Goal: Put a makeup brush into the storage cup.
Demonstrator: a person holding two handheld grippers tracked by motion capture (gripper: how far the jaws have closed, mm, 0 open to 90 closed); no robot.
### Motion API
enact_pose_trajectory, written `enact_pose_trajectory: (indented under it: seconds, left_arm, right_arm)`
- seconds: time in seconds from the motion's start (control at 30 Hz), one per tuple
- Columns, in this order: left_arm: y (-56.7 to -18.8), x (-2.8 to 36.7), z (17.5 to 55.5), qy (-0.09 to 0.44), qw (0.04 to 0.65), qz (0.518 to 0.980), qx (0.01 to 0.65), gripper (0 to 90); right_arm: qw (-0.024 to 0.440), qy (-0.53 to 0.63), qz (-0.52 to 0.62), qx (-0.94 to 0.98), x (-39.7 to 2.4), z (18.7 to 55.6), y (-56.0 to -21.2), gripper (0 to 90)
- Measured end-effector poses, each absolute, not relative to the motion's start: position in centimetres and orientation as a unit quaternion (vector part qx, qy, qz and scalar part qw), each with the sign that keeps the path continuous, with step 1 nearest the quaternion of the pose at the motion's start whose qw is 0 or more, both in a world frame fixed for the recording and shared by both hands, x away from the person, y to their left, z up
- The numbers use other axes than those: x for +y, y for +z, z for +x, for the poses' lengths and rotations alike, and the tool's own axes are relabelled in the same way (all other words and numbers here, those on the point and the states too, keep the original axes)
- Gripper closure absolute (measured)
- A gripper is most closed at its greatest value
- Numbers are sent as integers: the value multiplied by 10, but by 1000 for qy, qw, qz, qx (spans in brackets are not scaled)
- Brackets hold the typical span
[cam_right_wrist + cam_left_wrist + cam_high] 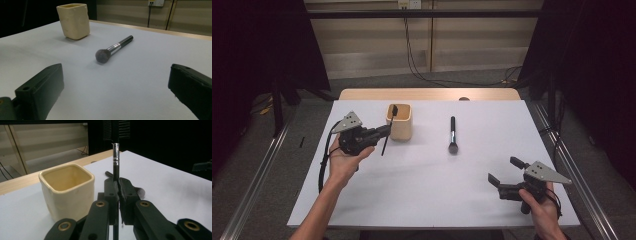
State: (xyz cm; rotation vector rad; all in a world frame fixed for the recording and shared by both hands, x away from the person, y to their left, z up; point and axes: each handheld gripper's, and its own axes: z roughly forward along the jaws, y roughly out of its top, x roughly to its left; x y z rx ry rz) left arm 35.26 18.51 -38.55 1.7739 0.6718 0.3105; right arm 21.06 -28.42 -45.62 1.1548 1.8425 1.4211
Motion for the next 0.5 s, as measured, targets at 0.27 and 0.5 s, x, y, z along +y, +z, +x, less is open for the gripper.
enact_pose_trajectory:
  seconds: [0.27,0.5]
  left_arm:
    - [-377,184,360,143,581,747,291,858]
    - [-372,183,363,148,578,749,290,857]
  right_arm:
    - [270,529,428,681,-284,211,-456,0]
    - [272,529,428,680,-285,211,-456,0]
